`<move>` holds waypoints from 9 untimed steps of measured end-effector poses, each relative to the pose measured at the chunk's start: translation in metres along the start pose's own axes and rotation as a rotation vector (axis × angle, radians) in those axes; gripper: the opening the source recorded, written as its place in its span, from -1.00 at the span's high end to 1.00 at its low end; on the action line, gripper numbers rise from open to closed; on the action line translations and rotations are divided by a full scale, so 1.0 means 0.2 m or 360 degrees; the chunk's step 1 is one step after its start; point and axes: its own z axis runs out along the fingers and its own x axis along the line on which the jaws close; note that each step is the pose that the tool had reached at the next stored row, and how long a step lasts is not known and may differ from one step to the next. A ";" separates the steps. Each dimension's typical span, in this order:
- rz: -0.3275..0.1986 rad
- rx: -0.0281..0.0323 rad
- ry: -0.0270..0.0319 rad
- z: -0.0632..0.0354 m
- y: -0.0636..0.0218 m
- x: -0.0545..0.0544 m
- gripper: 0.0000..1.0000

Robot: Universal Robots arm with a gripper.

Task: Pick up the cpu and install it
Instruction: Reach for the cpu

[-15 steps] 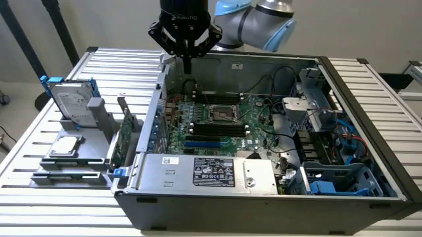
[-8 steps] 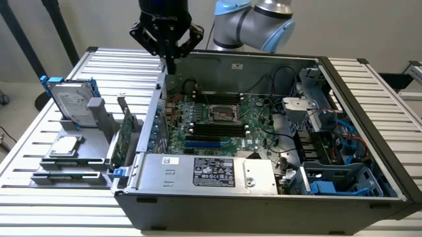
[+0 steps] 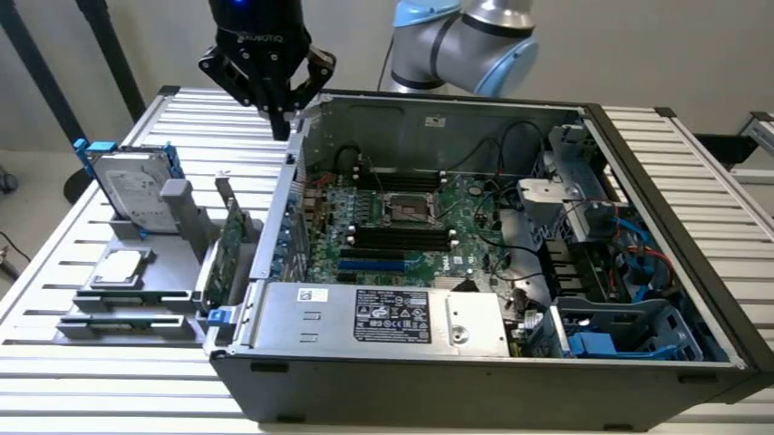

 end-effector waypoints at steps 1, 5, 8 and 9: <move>0.0000 0.00031 -0.00003 0.003 -0.002 0.02 0.79; -0.0001 0.00171 -0.00013 0.018 -0.010 0.13 0.79; -0.0001 0.00263 -0.00018 0.027 -0.015 0.19 0.79; -0.0001 0.00294 -0.00020 0.029 -0.016 0.22 0.79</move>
